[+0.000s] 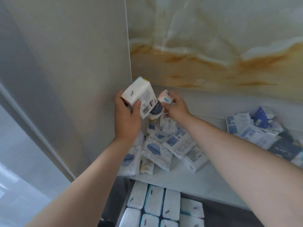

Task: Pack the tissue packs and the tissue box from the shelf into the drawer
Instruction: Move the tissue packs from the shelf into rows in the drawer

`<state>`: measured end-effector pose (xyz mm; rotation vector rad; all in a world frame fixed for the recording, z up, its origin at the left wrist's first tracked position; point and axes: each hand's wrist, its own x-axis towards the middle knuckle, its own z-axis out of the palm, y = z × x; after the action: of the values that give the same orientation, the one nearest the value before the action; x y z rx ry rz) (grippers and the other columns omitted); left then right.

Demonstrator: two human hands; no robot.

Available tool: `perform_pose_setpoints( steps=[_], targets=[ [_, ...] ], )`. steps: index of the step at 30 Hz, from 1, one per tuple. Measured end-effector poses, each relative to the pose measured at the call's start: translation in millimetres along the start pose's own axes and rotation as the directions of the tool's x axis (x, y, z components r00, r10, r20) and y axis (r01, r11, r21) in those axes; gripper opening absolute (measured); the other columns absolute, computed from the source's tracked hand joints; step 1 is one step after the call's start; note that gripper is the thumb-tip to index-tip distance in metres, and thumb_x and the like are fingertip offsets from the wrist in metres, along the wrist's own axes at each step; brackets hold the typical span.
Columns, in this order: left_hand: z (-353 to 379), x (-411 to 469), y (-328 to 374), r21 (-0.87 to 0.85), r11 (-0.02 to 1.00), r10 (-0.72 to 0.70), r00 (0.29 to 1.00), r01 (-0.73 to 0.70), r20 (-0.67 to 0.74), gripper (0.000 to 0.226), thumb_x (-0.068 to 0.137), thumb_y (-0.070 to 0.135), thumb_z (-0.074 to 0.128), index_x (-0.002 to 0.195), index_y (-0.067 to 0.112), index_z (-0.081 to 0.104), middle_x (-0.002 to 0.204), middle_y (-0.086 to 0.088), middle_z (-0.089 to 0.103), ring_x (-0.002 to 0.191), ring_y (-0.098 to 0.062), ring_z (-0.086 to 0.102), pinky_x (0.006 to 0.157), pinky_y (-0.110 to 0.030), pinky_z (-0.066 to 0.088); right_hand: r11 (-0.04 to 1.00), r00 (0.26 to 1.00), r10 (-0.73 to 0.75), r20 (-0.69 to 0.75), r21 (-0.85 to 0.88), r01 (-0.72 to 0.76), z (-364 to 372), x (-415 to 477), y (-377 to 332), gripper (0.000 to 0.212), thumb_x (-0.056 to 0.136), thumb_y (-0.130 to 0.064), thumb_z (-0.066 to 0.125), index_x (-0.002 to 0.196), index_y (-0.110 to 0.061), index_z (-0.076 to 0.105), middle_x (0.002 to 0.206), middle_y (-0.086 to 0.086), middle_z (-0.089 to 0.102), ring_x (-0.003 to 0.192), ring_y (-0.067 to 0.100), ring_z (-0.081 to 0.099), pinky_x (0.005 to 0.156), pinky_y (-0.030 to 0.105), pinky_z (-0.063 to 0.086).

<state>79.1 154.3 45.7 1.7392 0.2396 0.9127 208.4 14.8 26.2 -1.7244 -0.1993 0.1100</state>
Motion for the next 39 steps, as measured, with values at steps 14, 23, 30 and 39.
perform_pose_setpoints(
  steps=[14, 23, 30, 39],
  targets=[
    [29, -120, 67, -0.043, 0.975, -0.188, 0.905, 0.22, 0.383, 0.035, 0.085, 0.037, 0.058, 0.118, 0.029, 0.05, 0.103, 0.006, 0.066, 0.091, -0.013, 0.067, 0.073, -0.032, 0.053, 0.974, 0.978, 0.207, -0.029, -0.088, -0.208, -158, -188, 22, 0.028, 0.096, -0.026, 0.06, 0.124, -0.031, 0.058, 0.098, 0.002, 0.067, 0.075, 0.016, 0.059, 0.054, 0.028, 0.048],
    [21, -196, 50, 0.297, 0.941, -0.338, 0.452, 0.161, 0.825, 0.032, 0.074, 0.031, 0.068, 0.1, 0.023, 0.052, 0.098, -0.01, 0.065, 0.086, -0.027, 0.068, 0.073, -0.047, 0.059, 0.879, 0.953, 0.304, -0.009, -0.385, -0.283, -201, -277, 60, 0.034, 0.078, -0.04, 0.078, 0.107, -0.031, 0.064, 0.115, -0.006, 0.058, 0.1, 0.006, 0.057, 0.079, 0.025, 0.048],
    [14, -249, 38, 0.488, 0.858, -0.485, 0.061, -0.162, 0.872, 0.054, 0.072, 0.035, 0.068, 0.122, 0.037, 0.05, 0.112, 0.006, 0.06, 0.096, -0.017, 0.063, 0.085, -0.033, 0.055, 0.753, 0.863, 0.483, 0.15, -0.575, -0.321, -198, -305, 75, 0.091, 0.065, -0.051, 0.079, 0.147, -0.044, 0.04, 0.148, -0.001, 0.04, 0.127, 0.017, 0.049, 0.099, 0.028, 0.044],
    [6, -295, 15, 0.411, 0.697, -0.6, -0.165, -0.588, 0.783, 0.065, 0.074, 0.039, 0.077, 0.131, 0.031, 0.045, 0.121, 0.006, 0.051, 0.105, -0.018, 0.05, 0.088, -0.034, 0.046, 0.53, 0.759, 0.607, 0.235, -0.832, -0.166, -188, -327, 87, 0.077, 0.054, -0.078, 0.073, 0.113, -0.029, 0.059, 0.111, -0.006, 0.058, 0.092, 0.019, 0.067, 0.068, 0.042, 0.063]
  ],
)
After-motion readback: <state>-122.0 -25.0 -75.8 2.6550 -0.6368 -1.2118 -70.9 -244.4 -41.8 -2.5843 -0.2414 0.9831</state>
